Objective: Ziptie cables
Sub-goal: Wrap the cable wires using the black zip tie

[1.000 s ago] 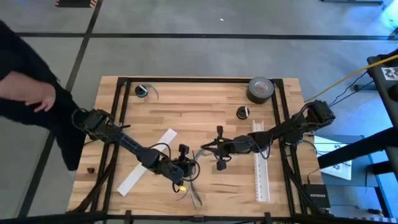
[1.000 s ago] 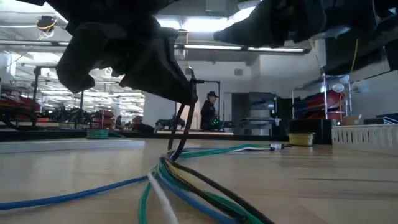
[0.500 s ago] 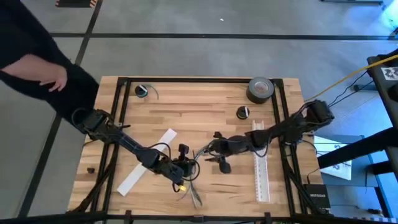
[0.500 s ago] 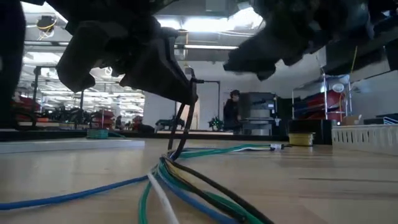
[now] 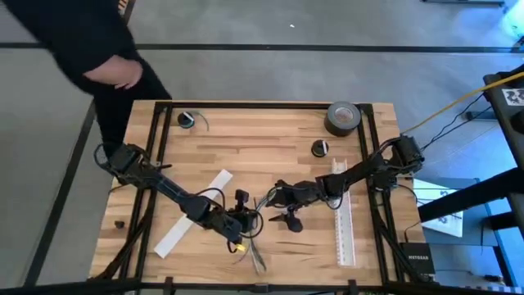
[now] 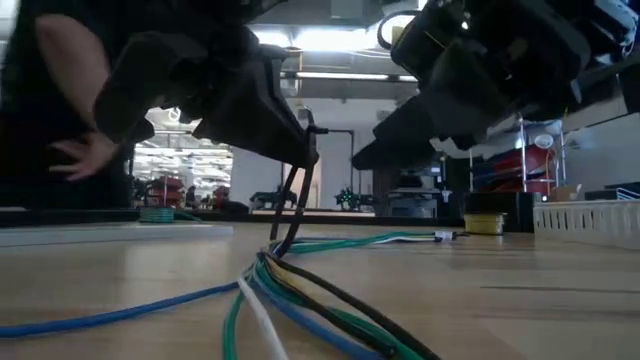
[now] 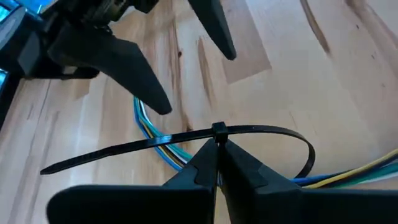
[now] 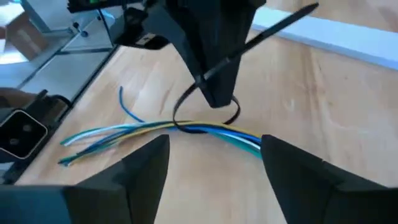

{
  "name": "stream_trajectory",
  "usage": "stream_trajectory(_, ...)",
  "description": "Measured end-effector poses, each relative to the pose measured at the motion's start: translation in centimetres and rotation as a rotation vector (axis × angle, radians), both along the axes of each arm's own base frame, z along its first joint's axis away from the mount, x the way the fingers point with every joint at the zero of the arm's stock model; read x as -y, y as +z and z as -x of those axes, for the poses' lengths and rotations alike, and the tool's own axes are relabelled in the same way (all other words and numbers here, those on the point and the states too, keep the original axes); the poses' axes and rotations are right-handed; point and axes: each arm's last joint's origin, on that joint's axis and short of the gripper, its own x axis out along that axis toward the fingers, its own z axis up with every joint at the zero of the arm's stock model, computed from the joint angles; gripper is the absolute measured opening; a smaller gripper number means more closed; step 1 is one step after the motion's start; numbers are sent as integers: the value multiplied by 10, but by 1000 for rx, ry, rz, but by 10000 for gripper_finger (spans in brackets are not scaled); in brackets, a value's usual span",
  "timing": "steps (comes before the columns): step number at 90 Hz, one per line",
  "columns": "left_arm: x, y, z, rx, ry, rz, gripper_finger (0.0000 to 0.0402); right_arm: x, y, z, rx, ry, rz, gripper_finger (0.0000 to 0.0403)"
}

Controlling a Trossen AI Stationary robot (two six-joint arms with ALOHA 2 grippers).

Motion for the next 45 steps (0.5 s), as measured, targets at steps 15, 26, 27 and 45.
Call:
stream_trajectory(15, 0, 0, 0, 1, 1, 2, 0, 8, 2, -3, 20, 6, -23, 241)
stream_trajectory(26, 0, 0, 0, 1, 1, 1, 0, 16, 7, -7, 53, 14, -88, 241)
stream_trajectory(27, 0, 0, 0, 1, 1, 1, 0, 16, 7, -7, 52, 16, -96, 241)
stream_trajectory(45, 0, 0, 0, 1, 1, 1, 0, 18, 7, -7, 38, 18, -135, 241)
